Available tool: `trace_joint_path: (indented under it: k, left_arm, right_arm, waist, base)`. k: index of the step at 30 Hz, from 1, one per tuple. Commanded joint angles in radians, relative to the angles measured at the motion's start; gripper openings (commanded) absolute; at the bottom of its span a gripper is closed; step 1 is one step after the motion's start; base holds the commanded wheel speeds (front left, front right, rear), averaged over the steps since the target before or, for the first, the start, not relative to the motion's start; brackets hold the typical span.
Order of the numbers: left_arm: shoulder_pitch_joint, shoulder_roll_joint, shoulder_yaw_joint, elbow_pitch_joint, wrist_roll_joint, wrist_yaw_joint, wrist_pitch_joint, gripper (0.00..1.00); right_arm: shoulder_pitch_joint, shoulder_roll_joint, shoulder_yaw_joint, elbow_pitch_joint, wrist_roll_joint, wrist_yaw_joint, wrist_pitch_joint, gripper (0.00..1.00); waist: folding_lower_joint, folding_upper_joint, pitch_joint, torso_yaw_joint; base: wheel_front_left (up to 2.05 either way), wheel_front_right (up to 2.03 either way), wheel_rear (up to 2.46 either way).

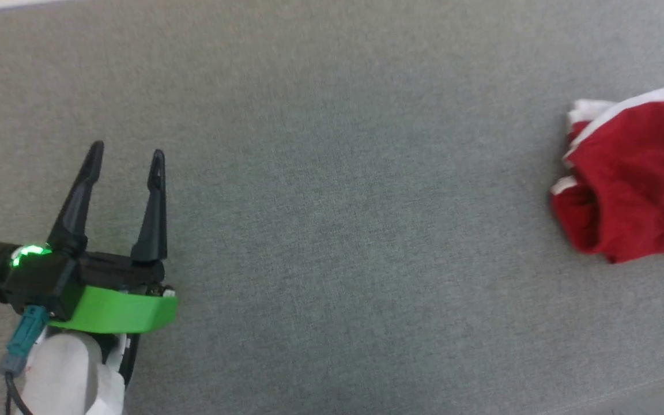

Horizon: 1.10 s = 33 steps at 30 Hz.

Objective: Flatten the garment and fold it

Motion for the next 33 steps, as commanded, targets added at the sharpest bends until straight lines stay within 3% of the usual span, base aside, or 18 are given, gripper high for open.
trace_joint_path:
  k: [1, 14, 15, 16, 22, 28, 33]
  left_arm:
    - [-0.017, 0.014, 0.006, -0.009, 0.011, -0.007, -0.004, 1.0]
    - [0.019, 0.064, 0.061, -0.073, 0.01, 0.013, 0.006, 1.0]
    - [0.022, 0.066, 0.063, -0.077, 0.009, 0.015, 0.008, 1.0]
    - [0.023, 0.067, 0.064, -0.079, 0.008, 0.016, 0.009, 1.0]
    - [0.044, 0.072, 0.069, -0.078, 0.004, 0.024, 0.014, 1.0]
    - [0.06, 0.052, 0.066, -0.044, -0.014, 0.03, 0.007, 1.0]
    - [0.072, 0.014, 0.072, -0.001, -0.036, 0.044, -0.001, 1.0]
  right_arm:
    - [-0.025, -0.005, -0.029, 0.029, -0.015, -0.002, -0.018, 0.0]
    - [-0.096, 0.049, -0.322, 0.254, -0.184, -0.002, -0.112, 0.0]
    - [-0.1, 0.06, -0.349, 0.267, -0.199, -0.002, -0.121, 0.95]
    - [-0.1, 0.067, -0.361, 0.272, -0.215, -0.002, -0.133, 1.0]
    - [-0.121, 0.091, -0.402, 0.288, -0.261, -0.002, -0.215, 1.0]
    - [-0.156, 0.087, -0.428, 0.269, -0.214, -0.002, -0.298, 1.0]
    - [-0.196, 0.074, -0.335, 0.141, -0.116, -0.002, -0.434, 1.0]
  waist:
    - [-0.0001, -0.0001, 0.104, -0.008]
    - [-0.0001, -0.0001, 0.17, -0.013]
    - [-0.0001, -0.0001, 0.171, -0.015]
    - [-0.0001, -0.0001, 0.17, -0.016]
    - [-0.0001, -0.0001, 0.137, -0.029]
    - [-0.0001, -0.0001, 0.043, -0.023]
    - [-0.0001, -0.0001, -0.071, -0.009]
  base:
    - [0.0, 0.0, 0.0]
    - [0.0, 0.0, 0.0]
    - [0.0, 0.0, 0.0]
    - [0.0, 0.0, 0.0]
    - [0.0, 0.0, 0.0]
    - [0.0, 0.0, 0.0]
    - [0.0, 0.0, 0.0]
